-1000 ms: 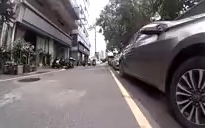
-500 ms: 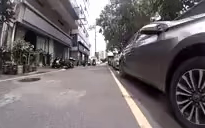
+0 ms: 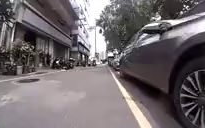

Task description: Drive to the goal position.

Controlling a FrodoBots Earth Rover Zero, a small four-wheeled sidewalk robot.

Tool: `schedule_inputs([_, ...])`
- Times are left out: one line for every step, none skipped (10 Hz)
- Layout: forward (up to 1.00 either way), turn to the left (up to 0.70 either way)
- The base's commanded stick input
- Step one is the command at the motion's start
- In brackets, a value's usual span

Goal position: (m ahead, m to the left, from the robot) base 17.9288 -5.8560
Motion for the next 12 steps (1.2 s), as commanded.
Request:
schedule_inputs([0.45,0.00])
schedule_inputs([0.45,0.00])
schedule_inputs([0.45,0.00])
schedule_inputs([0.60,0.00])
schedule_inputs([0.70,0.00])
schedule_inputs([0.70,0.00])
schedule_inputs([0.70,0.00])
schedule_inputs([0.70,0.00])
schedule_inputs([0.70,0.00])
schedule_inputs([0.70,0.00])
schedule_inputs([0.70,0.00])
schedule_inputs([0.70,0.00])
